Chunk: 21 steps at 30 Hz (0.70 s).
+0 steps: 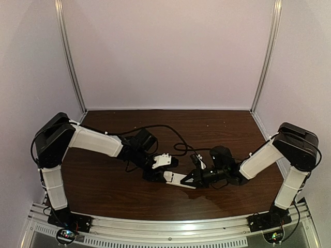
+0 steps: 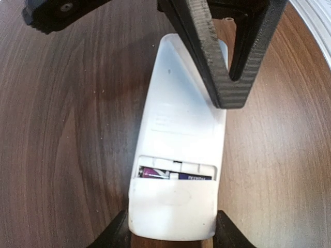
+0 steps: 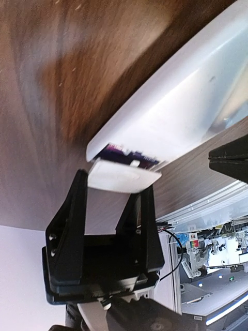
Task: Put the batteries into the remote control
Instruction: Place the battery cover on the remote control without the battery cover.
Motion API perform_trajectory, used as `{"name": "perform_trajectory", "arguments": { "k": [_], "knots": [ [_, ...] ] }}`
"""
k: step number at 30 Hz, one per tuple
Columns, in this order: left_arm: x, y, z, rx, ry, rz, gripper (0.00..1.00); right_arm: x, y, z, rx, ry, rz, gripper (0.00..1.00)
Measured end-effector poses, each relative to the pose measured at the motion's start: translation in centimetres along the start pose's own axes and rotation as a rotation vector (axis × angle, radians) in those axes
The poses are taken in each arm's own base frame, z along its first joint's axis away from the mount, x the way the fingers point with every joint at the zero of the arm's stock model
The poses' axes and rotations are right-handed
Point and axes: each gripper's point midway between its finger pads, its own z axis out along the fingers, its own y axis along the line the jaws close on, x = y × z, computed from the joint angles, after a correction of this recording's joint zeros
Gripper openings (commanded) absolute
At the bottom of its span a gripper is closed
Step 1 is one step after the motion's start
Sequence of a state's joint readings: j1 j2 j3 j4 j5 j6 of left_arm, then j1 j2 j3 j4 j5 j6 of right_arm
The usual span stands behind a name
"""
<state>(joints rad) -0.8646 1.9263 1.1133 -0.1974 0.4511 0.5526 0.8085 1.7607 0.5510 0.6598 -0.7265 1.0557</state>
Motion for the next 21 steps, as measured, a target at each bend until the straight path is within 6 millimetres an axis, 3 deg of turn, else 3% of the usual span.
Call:
{"name": "perform_trajectory", "arguments": {
  "k": [4, 12, 21],
  "knots": [
    [0.1, 0.1, 0.2, 0.004, 0.005, -0.002, 0.44, 1.0, -1.3, -0.4, 0.029, 0.017, 0.023, 0.01],
    [0.3, 0.0, 0.5, 0.01, 0.008, -0.003, 0.47, 1.2, -0.5, -1.1, 0.015, 0.014, 0.005, 0.01],
    [0.0, 0.0, 0.5, 0.018, 0.006, 0.012, 0.5, 1.0, -1.2, -1.3, 0.031, 0.011, 0.001, 0.01]
  ]
}}
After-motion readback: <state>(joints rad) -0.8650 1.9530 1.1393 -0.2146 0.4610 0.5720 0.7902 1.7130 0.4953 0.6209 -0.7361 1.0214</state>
